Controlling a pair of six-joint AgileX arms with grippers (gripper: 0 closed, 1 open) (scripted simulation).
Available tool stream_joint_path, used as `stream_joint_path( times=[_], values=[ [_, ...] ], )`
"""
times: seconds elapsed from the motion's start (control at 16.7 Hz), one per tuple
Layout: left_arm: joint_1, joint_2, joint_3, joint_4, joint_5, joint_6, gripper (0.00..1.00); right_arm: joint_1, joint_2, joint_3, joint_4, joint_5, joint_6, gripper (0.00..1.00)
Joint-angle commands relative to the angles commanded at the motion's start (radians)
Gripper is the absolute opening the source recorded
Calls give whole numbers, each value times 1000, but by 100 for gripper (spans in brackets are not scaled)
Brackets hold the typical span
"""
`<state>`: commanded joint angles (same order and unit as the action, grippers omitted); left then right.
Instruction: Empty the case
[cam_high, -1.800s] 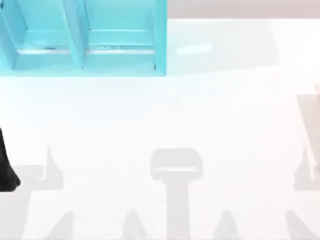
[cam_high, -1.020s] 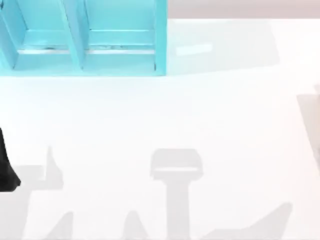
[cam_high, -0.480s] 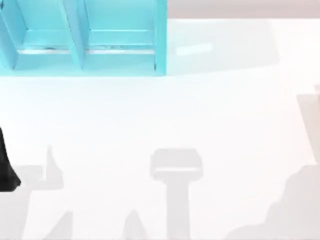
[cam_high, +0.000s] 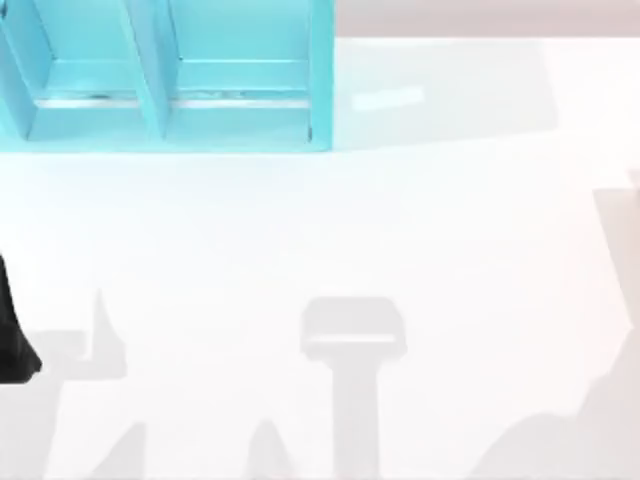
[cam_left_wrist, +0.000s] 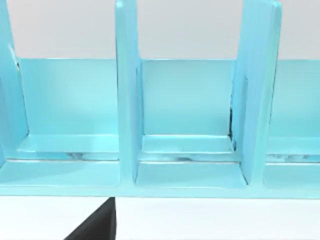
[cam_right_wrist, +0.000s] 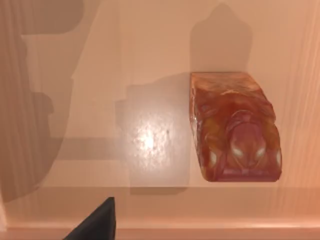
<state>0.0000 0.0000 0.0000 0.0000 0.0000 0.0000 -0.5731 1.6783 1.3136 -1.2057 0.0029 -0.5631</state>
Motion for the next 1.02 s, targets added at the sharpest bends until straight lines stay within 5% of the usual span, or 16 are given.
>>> stream_joint_path(
  times=[1.02],
  values=[
    [0,0,0,0,0,0,100,3,122,-274,397,0,5,100]
  ],
)
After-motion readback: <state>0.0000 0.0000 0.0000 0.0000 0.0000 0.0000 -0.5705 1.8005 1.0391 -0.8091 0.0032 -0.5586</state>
